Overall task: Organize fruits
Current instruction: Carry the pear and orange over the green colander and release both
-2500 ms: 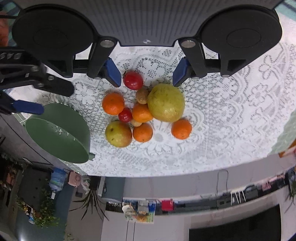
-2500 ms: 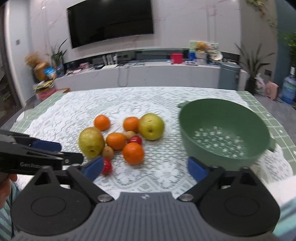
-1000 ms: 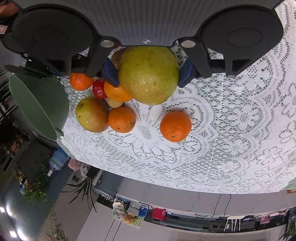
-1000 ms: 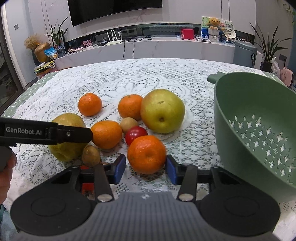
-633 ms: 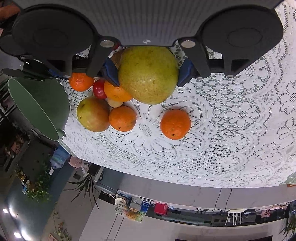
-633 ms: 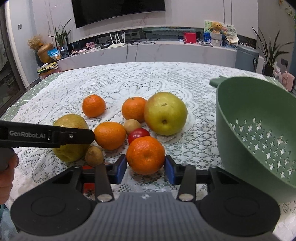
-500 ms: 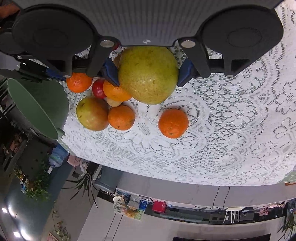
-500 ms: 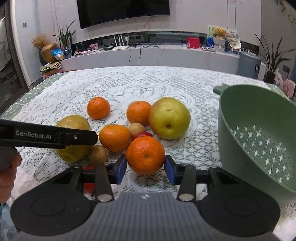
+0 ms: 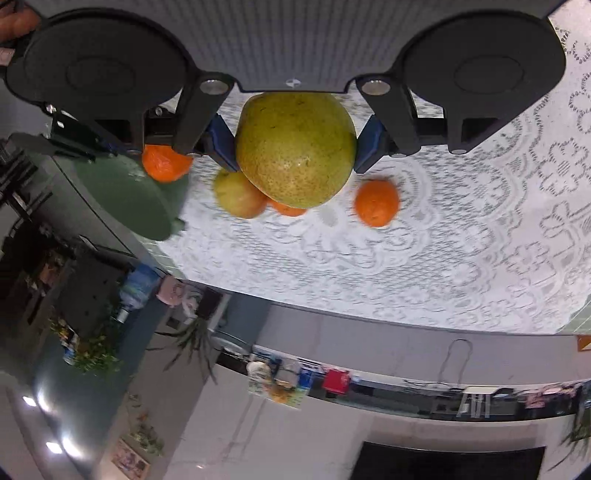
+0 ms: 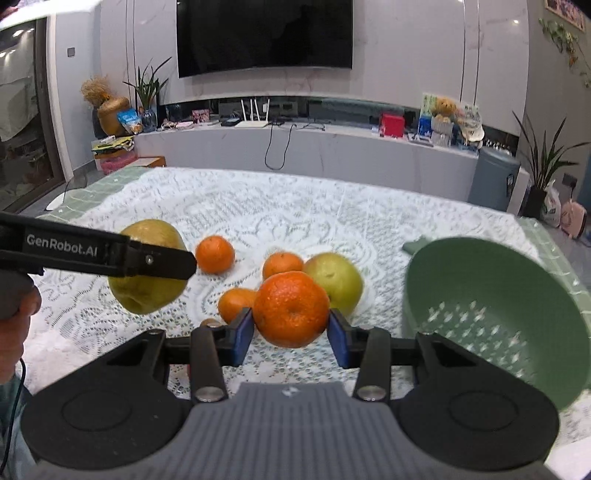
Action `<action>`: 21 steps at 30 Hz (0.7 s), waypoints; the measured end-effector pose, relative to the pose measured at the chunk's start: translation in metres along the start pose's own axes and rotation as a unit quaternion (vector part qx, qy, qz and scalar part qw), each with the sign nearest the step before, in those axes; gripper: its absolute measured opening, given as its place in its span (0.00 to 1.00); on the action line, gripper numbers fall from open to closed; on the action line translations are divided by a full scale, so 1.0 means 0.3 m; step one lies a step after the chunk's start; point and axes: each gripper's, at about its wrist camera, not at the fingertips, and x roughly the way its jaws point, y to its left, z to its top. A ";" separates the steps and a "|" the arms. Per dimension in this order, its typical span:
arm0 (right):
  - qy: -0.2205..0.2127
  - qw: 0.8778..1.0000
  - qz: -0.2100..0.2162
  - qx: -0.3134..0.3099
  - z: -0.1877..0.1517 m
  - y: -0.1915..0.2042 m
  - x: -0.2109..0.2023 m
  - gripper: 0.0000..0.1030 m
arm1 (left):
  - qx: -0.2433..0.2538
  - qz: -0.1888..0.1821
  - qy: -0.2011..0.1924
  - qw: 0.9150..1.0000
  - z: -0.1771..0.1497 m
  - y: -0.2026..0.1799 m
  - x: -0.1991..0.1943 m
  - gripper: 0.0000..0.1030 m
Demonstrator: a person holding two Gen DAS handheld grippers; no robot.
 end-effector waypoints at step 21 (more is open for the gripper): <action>0.119 0.991 -0.037 0.038 0.040 -0.502 -0.165 0.40 | 0.151 -0.109 0.088 0.979 0.114 -0.561 0.169 0.75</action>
